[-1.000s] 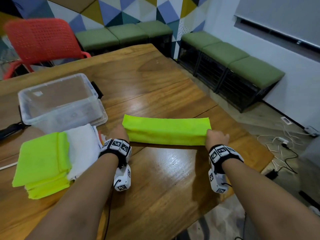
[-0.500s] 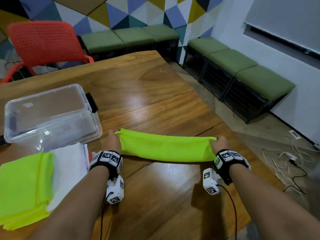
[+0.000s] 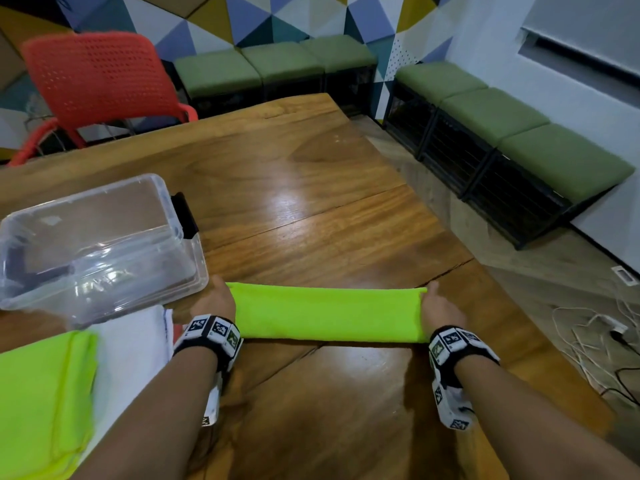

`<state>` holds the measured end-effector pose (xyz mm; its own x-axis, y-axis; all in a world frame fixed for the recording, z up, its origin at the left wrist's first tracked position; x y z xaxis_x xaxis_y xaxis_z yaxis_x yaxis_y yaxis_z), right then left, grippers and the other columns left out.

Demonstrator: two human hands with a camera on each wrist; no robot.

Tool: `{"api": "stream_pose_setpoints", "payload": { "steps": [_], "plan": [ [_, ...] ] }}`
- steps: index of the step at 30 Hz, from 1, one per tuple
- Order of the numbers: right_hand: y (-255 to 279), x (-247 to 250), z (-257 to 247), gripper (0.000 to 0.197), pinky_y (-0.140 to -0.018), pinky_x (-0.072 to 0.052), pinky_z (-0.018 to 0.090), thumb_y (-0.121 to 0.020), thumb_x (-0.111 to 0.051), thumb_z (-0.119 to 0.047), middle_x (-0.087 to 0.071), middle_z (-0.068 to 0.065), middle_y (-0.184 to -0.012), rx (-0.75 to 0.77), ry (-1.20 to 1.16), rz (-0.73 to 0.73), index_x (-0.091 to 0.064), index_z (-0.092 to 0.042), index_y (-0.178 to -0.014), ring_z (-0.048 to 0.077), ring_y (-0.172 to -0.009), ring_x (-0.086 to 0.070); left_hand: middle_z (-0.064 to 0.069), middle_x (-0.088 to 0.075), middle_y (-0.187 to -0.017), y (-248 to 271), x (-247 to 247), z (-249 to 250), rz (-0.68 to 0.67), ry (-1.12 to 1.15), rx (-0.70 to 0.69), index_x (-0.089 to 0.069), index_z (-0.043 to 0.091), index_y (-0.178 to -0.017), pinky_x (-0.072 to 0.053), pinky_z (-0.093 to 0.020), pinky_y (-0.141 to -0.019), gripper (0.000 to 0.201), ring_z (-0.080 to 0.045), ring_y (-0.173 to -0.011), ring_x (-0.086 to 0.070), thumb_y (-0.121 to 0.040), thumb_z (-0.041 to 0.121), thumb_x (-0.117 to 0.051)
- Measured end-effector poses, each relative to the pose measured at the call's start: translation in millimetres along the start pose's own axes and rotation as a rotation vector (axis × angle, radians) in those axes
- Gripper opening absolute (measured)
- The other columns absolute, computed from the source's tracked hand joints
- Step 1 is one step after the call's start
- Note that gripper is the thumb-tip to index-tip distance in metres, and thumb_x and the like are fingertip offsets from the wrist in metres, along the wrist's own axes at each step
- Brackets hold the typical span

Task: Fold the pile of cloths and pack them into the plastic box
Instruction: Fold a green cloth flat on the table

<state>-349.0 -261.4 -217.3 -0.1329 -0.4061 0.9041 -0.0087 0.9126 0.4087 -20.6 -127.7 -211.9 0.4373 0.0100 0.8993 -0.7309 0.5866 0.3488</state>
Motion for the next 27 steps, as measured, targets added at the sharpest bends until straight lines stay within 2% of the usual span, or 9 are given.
{"api": "stream_pose_setpoints", "payload": {
  "steps": [4, 7, 13, 16, 19, 21, 24, 26, 27],
  "plan": [
    [2, -7, 8, 0.022, -0.076, -0.042, 0.034, -0.102, -0.02, -0.019, -0.063, 0.018, -0.111, 0.029, 0.065, 0.024, -0.031, -0.008, -0.116, 0.031, -0.101, -0.062, -0.026, -0.059, -0.112, -3, -5, 0, 0.054, -0.054, -0.05, -0.042, -0.002, -0.118, -0.043, -0.047, -0.094, 0.026, -0.041, -0.106, -0.058, -0.099, 0.007, -0.027],
    [0, -10, 11, 0.022, -0.072, -0.042, 0.032, -0.102, -0.019, -0.021, -0.065, 0.014, -0.109, 0.03, 0.119, 0.022, -0.031, -0.009, -0.116, 0.029, -0.098, -0.063, -0.025, -0.057, -0.121, -4, -10, 1, -0.007, -0.081, -0.043, -0.033, -0.001, -0.134, -0.045, -0.044, -0.093, 0.037, -0.039, -0.11, -0.057, -0.1, 0.01, -0.023],
    [-6, -15, 9, 0.022, -0.066, -0.042, 0.031, -0.101, -0.022, -0.017, -0.065, 0.007, -0.096, 0.051, 0.191, 0.025, -0.028, -0.011, -0.121, 0.025, -0.085, -0.063, -0.017, -0.062, -0.114, -11, -12, -1, -0.057, -0.268, -0.104, -0.028, 0.005, -0.13, -0.048, -0.038, -0.083, 0.033, -0.031, -0.102, -0.062, -0.097, 0.008, -0.032],
    [-1, -7, 2, 0.036, -0.075, -0.044, 0.034, -0.099, -0.026, -0.016, -0.058, 0.011, -0.117, 0.013, 0.214, 0.044, -0.023, -0.012, -0.135, 0.027, -0.099, -0.06, -0.015, -0.056, -0.121, -5, -6, 6, -0.065, -0.329, -0.091, -0.029, 0.008, -0.132, -0.049, -0.037, -0.082, 0.037, -0.029, -0.106, -0.06, -0.096, 0.006, -0.036],
    [8, 9, -15, 0.052, -0.1, -0.037, 0.039, -0.098, -0.027, -0.014, -0.034, 0.014, -0.144, 0.071, 0.283, 0.223, -0.013, -0.016, -0.148, 0.029, -0.128, -0.04, -0.016, -0.027, -0.146, 6, 2, 18, 0.073, -0.383, -0.212, -0.019, 0.014, -0.145, -0.047, -0.037, -0.091, 0.055, -0.031, -0.125, -0.043, -0.094, 0.004, -0.039],
    [18, 10, -39, 0.057, -0.114, -0.022, 0.041, -0.097, -0.026, -0.009, -0.015, 0.011, -0.156, 0.239, 0.24, 0.282, -0.007, -0.017, -0.15, 0.028, -0.143, -0.019, -0.014, -0.007, -0.156, 18, -5, 33, 0.133, -0.329, -0.39, -0.008, 0.017, -0.15, -0.033, -0.04, -0.108, 0.062, -0.033, -0.14, -0.023, -0.094, 0.001, -0.032],
    [41, -21, -81, 0.055, -0.119, -0.003, 0.04, -0.1, -0.021, -0.019, 0.009, 0.007, -0.159, 0.478, 0.265, 0.123, 0.0, -0.016, -0.151, 0.028, -0.147, 0.006, -0.007, 0.011, -0.158, 47, -34, 56, 0.055, -0.291, -0.598, -0.002, 0.02, -0.151, 0.0, -0.043, -0.119, 0.056, -0.028, -0.147, 0.007, -0.1, 0.013, -0.025],
    [55, -53, -93, 0.056, -0.118, -0.011, 0.043, -0.099, -0.016, -0.034, 0.004, 0.01, -0.158, 0.53, 0.299, 0.038, -0.01, -0.013, -0.15, 0.033, -0.146, -0.004, -0.003, 0.015, -0.158, 59, -55, 60, -0.038, -0.307, -0.613, 0.004, 0.022, -0.15, 0.005, -0.043, -0.118, 0.053, -0.026, -0.146, 0.013, -0.103, 0.029, -0.02],
    [57, -64, -94, 0.057, -0.114, -0.025, 0.045, -0.097, -0.016, -0.038, -0.013, 0.011, -0.156, 0.53, 0.306, 0.074, -0.028, -0.012, -0.147, 0.034, -0.142, -0.023, -0.002, 0.016, -0.158, 62, -65, 58, -0.075, -0.313, -0.588, 0.006, 0.024, -0.15, 0.005, -0.044, -0.118, 0.054, -0.026, -0.146, 0.014, -0.102, 0.036, -0.015]
  ]
}}
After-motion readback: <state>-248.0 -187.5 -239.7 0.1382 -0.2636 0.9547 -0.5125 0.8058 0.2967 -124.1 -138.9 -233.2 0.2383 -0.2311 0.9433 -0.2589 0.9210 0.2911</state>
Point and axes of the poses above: each hand's wrist, its own y-axis away from the middle knuckle, its own x-axis out of the back of the hand, z = x × y, the point moved 1 cm from there along -y, towards the middle knuckle
